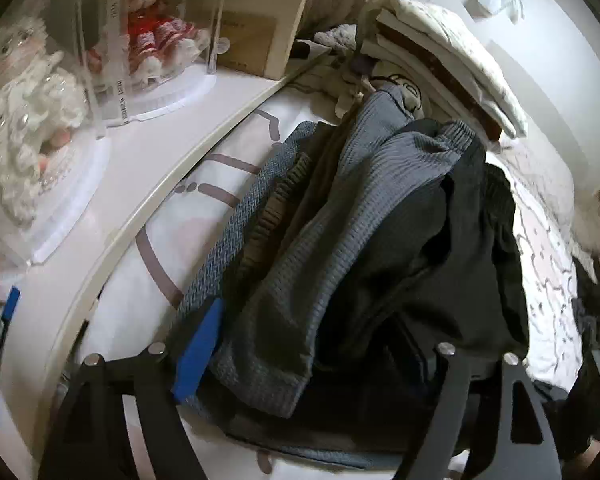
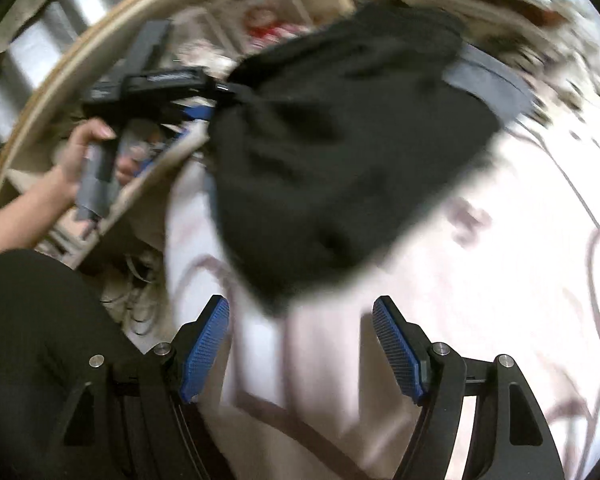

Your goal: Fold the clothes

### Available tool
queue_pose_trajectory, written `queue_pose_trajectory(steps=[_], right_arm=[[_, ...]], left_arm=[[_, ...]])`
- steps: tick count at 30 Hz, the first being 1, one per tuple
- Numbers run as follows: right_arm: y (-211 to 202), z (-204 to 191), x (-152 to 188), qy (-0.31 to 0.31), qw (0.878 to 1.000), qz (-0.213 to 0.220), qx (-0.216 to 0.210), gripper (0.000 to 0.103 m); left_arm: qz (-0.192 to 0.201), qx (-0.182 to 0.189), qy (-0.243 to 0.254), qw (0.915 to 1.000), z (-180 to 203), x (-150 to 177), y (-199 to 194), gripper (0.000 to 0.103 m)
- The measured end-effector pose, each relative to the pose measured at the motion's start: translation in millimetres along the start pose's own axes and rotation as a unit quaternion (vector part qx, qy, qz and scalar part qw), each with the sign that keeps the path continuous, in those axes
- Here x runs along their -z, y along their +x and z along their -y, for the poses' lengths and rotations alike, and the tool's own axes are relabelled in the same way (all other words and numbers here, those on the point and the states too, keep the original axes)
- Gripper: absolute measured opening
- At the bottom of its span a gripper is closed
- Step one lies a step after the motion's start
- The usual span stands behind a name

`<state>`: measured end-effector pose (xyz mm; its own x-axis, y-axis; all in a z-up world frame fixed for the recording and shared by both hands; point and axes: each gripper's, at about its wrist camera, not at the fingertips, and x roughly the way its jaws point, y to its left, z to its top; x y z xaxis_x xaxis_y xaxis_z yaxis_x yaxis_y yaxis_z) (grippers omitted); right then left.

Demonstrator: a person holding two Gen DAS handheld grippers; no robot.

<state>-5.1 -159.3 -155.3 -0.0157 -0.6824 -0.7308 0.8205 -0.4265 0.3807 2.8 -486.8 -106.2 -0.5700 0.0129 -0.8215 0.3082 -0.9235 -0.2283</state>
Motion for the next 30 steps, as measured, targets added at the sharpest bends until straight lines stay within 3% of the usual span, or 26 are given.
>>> queue_pose_trajectory(steps=[5,11,14,15,17,20,22,23,30], right_arm=[[-26.1,9.9,3.2,0.013,0.999,0.028,0.029,0.074],[-49.8,-12.5,-9.8,-0.005,0.998,0.061,0.016,0.074],[-66.7,-21.5,-12.7,-0.012,0.997,0.073,0.023,0.074],[-71.3,-24.9,-12.9,-0.011,0.997,0.078,0.028,0.074],[-83.0,-24.9,-17.1,-0.003,0.996,0.086,0.039,0.074],[-97.3,-24.7,-24.6,0.010,0.993,0.100,0.059,0.075],[-107.5,-26.2,-26.4,0.012,0.991,0.111,0.072,0.097],[-113.5,-27.2,-25.6,0.010,0.990,0.118,0.076,0.103],[-156.3,-39.6,-17.3,-0.012,0.982,0.144,0.118,0.103]], left_arm=[[0.014,0.000,0.019,0.9997,6.3,2.4,-23.6,0.078],[0.054,0.017,0.001,0.9984,19.8,12.1,-79.9,0.078],[0.063,-0.023,0.014,0.9977,45.5,19.3,-104.2,0.078],[0.065,-0.032,0.019,0.9972,54.3,22.3,-111.3,0.080],[0.070,-0.032,0.022,0.9968,72.2,28.9,-125.8,0.097],[0.103,-0.035,0.030,0.9936,103.0,38.5,-150.4,0.102],[0.127,-0.048,0.036,0.9901,121.0,43.6,-163.1,0.103],[0.138,-0.054,0.037,0.9883,129.6,46.4,-168.8,0.103],[0.159,-0.070,0.034,0.9842,174.7,69.5,-187.8,0.103]])
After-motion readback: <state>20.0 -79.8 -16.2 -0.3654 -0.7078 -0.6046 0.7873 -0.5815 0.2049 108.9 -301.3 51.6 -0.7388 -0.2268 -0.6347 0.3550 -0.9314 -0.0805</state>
